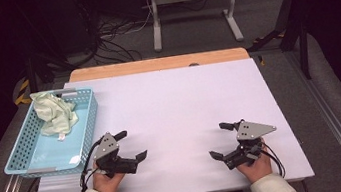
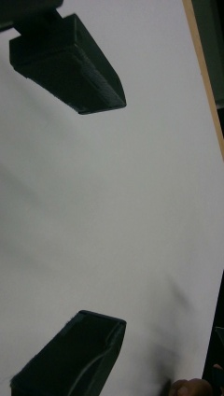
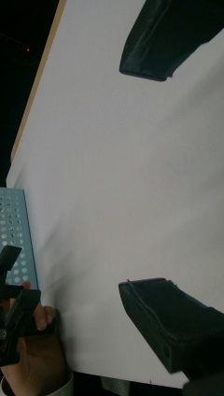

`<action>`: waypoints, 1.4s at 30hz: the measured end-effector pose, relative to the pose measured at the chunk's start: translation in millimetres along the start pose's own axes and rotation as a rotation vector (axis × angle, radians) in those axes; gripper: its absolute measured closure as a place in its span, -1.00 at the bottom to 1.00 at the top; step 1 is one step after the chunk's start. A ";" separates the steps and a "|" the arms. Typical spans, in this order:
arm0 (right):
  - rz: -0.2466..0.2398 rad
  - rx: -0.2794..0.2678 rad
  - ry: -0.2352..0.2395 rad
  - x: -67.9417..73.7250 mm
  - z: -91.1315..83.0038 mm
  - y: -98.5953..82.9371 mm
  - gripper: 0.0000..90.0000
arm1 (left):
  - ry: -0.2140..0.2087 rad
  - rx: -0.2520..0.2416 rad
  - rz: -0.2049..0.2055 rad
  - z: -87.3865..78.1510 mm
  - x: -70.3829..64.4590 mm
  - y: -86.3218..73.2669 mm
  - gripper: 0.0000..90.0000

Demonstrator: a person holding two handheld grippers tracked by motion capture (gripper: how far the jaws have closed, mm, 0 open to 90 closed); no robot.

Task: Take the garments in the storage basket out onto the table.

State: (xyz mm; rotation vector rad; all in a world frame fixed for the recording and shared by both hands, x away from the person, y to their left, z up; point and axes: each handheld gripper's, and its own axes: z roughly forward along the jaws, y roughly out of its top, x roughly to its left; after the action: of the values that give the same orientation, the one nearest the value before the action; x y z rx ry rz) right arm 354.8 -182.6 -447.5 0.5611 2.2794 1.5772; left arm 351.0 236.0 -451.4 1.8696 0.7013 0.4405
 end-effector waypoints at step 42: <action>0.005 0.019 0.026 1.0 4.6 -1.0 -1.00 | -0.025 0.040 0.026 -20.5 8.1 38.0 -0.99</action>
State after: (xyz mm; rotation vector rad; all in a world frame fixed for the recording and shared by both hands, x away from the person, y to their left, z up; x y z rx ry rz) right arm 356.0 -178.7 -450.0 0.5542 2.3159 1.5763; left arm 355.1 244.9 -408.6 1.9206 0.6746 0.4215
